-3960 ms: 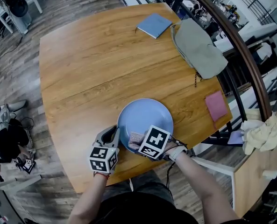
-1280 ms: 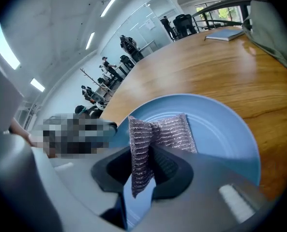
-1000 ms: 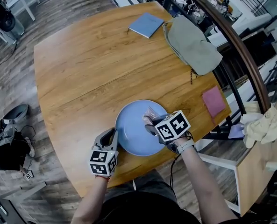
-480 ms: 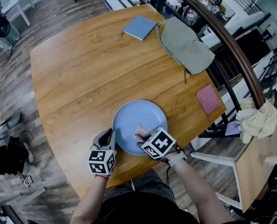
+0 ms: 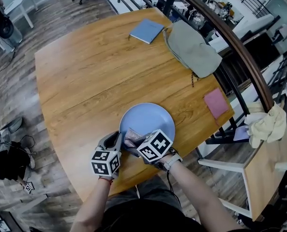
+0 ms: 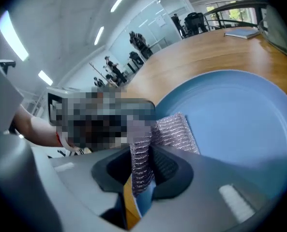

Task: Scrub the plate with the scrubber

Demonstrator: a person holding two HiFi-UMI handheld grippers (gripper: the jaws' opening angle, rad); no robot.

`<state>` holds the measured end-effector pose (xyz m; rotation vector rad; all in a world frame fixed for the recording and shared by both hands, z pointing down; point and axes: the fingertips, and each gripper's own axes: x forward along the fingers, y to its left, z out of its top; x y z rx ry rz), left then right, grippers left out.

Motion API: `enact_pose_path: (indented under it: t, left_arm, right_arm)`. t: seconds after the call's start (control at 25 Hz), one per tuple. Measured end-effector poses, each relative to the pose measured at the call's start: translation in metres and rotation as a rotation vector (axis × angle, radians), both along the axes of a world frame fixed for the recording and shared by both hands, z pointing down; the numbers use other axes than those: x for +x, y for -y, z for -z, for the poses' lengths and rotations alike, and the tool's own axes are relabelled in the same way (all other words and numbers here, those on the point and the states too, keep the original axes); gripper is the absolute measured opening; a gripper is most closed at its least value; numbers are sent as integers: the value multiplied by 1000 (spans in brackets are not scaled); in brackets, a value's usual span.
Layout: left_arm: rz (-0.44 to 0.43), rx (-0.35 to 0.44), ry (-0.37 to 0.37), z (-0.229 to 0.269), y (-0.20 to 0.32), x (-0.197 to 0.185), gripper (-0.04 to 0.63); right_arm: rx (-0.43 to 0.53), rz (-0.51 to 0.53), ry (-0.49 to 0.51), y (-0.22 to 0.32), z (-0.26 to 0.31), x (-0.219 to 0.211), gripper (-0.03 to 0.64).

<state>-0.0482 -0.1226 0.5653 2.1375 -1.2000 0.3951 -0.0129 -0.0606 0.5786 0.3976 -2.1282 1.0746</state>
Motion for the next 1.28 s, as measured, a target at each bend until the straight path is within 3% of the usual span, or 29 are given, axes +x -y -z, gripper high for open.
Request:
enact_pose_path:
  t: [0.2, 0.4, 0.72, 1.28]
  left_arm:
    - [-8, 92, -15, 22, 4, -11, 21]
    - [-2, 155, -28, 38, 10, -22, 21]
    - [-41, 280, -16, 68, 9, -27, -3]
    - [-1, 468, -54, 144, -4, -58, -3]
  right_arm:
    - [16, -210, 278, 11, 28, -6, 92]
    - [140, -385, 377, 29, 58, 21, 92]
    - [480, -455, 209, 31, 85, 73, 87]
    - [898, -690, 189, 16, 179, 132, 87]
